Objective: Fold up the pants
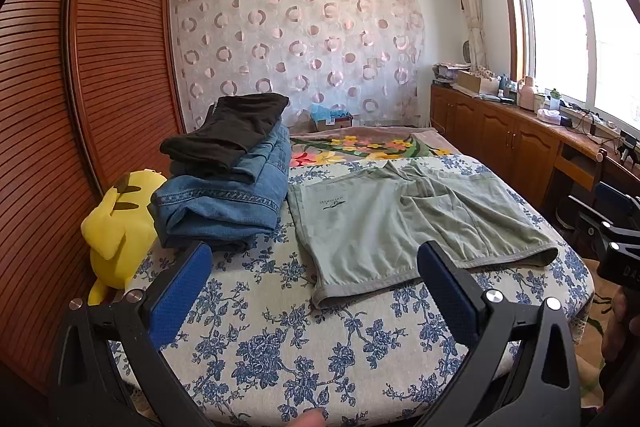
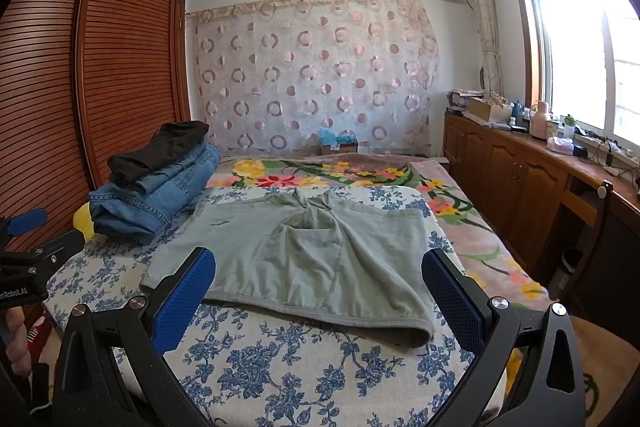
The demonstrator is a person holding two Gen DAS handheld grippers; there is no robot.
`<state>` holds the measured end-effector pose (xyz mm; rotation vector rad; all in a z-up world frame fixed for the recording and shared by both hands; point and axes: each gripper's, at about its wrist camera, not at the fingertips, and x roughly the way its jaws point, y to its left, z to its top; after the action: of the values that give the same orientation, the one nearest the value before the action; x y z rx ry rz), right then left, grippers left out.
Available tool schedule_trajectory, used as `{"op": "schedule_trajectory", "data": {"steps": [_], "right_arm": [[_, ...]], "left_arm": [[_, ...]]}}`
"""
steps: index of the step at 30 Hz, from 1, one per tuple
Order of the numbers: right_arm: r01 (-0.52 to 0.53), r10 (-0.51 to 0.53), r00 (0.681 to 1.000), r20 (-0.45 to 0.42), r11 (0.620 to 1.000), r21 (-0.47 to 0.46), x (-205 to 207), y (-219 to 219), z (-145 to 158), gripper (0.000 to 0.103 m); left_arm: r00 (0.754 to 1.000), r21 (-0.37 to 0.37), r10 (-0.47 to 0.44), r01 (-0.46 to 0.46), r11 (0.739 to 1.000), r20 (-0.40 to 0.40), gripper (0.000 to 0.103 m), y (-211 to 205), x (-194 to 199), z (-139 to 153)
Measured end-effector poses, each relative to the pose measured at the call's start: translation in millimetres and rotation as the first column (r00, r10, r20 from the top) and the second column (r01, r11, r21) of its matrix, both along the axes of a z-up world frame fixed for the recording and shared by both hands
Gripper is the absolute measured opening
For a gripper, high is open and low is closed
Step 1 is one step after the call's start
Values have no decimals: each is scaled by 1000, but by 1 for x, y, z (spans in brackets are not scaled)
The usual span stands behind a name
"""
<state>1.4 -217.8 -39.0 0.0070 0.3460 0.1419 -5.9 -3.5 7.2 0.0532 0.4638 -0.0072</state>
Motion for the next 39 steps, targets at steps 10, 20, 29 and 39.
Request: {"op": "schedule_trajectory", "data": {"steps": [10,20,29,39], "right_arm": [[-2,2,1000,4,1000,-1,-2,0,1,103],[-2,2,1000,5,1000,-1,-2,1,2,103],[-2,2,1000,6,1000,-2,-3,0,2,103],[-3,3,1000,6,1000,-3,-3,0,2,103]], "left_arm": [[1000,1,0,0,1000,4,103,0,0,1],[1000,-1,-2,2,1000,11,103,2,3,3],[1000,-2,-5,5,1000,12,103,1,2,3],[1000,-3,-5,5,1000,12,102,1,2,3]]}}
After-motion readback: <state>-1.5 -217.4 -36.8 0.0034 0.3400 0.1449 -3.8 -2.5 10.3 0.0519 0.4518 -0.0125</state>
